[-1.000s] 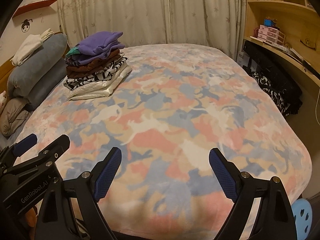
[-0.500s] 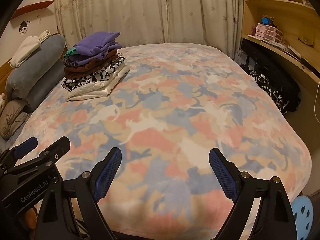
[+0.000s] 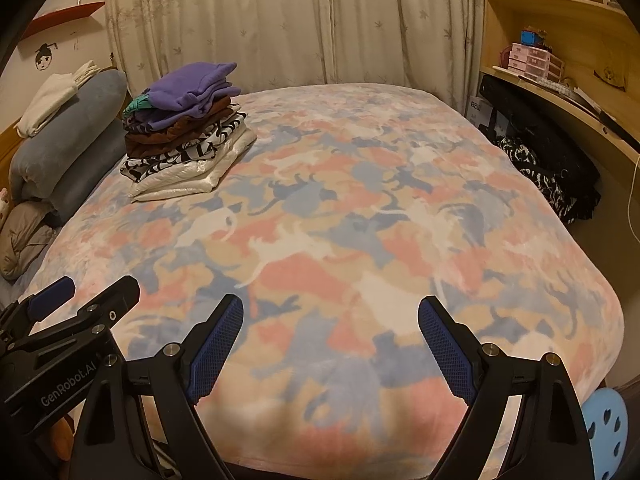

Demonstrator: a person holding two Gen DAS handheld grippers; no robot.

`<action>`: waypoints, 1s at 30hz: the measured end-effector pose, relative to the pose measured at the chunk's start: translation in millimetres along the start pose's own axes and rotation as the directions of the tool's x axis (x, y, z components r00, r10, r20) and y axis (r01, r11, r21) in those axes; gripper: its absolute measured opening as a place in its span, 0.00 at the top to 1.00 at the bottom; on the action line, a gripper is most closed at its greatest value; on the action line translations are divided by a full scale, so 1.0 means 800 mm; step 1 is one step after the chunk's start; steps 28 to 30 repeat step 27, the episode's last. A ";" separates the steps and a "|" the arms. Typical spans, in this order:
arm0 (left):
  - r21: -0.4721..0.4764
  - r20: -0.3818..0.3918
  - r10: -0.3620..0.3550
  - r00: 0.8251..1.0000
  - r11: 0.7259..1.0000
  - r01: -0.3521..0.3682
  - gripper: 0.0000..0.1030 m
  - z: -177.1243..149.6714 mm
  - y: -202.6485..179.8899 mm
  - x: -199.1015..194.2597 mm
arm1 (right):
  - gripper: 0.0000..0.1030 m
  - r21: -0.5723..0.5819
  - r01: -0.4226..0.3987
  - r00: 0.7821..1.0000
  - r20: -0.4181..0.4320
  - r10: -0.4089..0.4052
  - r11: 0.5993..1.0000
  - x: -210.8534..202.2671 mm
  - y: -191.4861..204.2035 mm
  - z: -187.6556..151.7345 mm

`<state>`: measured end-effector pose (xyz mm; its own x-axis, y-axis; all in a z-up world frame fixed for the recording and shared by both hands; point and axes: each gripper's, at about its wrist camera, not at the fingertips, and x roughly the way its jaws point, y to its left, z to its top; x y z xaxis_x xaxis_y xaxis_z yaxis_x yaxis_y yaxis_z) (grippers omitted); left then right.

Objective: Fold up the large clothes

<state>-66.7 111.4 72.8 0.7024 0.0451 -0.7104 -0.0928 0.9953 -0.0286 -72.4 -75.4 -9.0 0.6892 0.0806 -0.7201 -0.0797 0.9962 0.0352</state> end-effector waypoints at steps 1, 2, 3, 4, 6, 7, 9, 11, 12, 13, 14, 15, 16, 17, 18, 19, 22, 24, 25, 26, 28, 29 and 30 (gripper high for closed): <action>0.000 0.000 0.000 1.000 1.000 0.000 0.17 -0.001 0.000 0.000 | 0.12 0.000 -0.001 1.000 -0.001 0.001 1.000 0.000 -0.001 0.000; -0.001 0.000 0.000 1.000 1.000 0.000 0.17 0.000 0.000 0.000 | 0.12 -0.001 -0.001 1.000 0.000 0.001 1.000 0.000 -0.001 0.000; -0.001 0.000 0.000 1.000 1.000 0.000 0.17 -0.001 0.000 0.000 | 0.12 0.000 -0.002 1.000 0.000 0.002 1.000 0.000 -0.001 0.000; 0.000 0.000 0.000 1.000 1.000 0.000 0.17 0.000 0.000 0.000 | 0.12 0.000 -0.001 1.000 0.000 0.001 1.000 0.000 -0.001 0.000; -0.001 -0.001 -0.001 1.000 1.000 0.001 0.17 0.001 0.000 0.000 | 0.12 -0.001 0.000 1.000 0.000 0.000 1.000 0.000 -0.001 0.000; -0.001 -0.002 -0.001 1.000 1.000 0.001 0.17 0.000 0.001 0.001 | 0.12 -0.001 -0.001 1.000 0.000 0.001 1.000 0.000 -0.001 0.000; 0.002 -0.003 0.001 1.000 1.000 -0.001 0.17 0.000 0.001 0.001 | 0.12 -0.001 -0.001 1.000 -0.001 0.001 1.000 0.000 -0.001 0.000; 0.000 -0.002 0.000 1.000 1.000 0.000 0.17 0.001 0.001 0.001 | 0.12 0.000 -0.002 1.000 -0.001 0.002 1.000 0.000 -0.001 0.000; 0.000 -0.002 0.000 1.000 1.000 0.000 0.17 0.001 0.001 0.001 | 0.12 0.001 -0.002 1.000 -0.002 0.002 1.000 0.000 -0.001 0.000; 0.001 -0.003 0.000 1.000 1.000 0.000 0.17 0.000 0.001 0.001 | 0.12 0.000 -0.001 1.000 -0.001 0.001 1.000 0.000 0.000 0.000; 0.000 -0.002 0.000 1.000 1.000 0.000 0.17 0.001 0.001 0.001 | 0.12 0.000 0.000 1.000 0.000 0.000 1.000 0.000 0.000 0.000; 0.001 -0.003 0.000 1.000 1.000 0.000 0.17 0.000 0.001 0.001 | 0.12 0.000 0.000 1.000 0.000 0.000 1.000 0.000 0.000 0.000; 0.002 -0.004 0.000 1.000 1.000 0.000 0.17 0.000 0.001 0.001 | 0.12 0.001 0.000 1.000 -0.001 0.000 1.000 0.000 0.000 0.000; 0.002 -0.003 0.001 1.000 1.000 -0.001 0.17 0.001 0.000 0.001 | 0.12 0.000 0.000 1.000 -0.002 0.000 1.000 0.001 -0.001 0.000; 0.003 -0.003 0.003 1.000 1.000 -0.003 0.17 0.000 0.000 0.000 | 0.12 0.000 -0.001 1.000 -0.002 0.001 1.000 0.000 -0.001 0.000; 0.003 -0.001 0.004 1.000 1.000 -0.004 0.17 0.000 0.000 0.000 | 0.12 0.001 -0.002 1.000 -0.003 0.002 1.000 0.001 0.000 0.000; 0.003 -0.003 0.000 1.000 1.000 0.000 0.17 0.001 0.001 0.001 | 0.12 0.003 -0.001 1.000 -0.002 0.001 1.000 0.000 0.000 0.000; 0.000 -0.006 0.000 1.000 1.000 0.000 0.17 0.001 -0.001 0.001 | 0.12 0.001 -0.001 1.000 -0.003 0.001 1.000 0.001 -0.001 0.001; -0.001 -0.007 -0.001 1.000 1.000 0.001 0.17 0.001 -0.001 0.000 | 0.12 0.002 -0.001 1.000 -0.004 0.001 1.000 0.001 -0.001 0.000; 0.000 -0.005 0.000 1.000 1.000 0.000 0.17 0.001 -0.002 0.000 | 0.12 0.000 -0.002 1.000 -0.002 0.002 1.000 0.001 -0.002 0.001; 0.001 -0.006 0.000 1.000 1.000 0.000 0.17 0.001 -0.002 0.000 | 0.12 -0.001 -0.002 1.000 -0.002 0.002 1.000 0.001 -0.003 0.001; 0.001 -0.006 0.000 1.000 1.000 0.000 0.17 0.001 -0.002 0.000 | 0.12 -0.001 -0.002 1.000 -0.002 0.002 1.000 0.001 -0.003 0.001; 0.001 -0.006 0.000 1.000 1.000 0.000 0.17 0.001 -0.002 0.000 | 0.12 -0.001 -0.002 1.000 -0.002 0.002 1.000 0.001 -0.003 0.001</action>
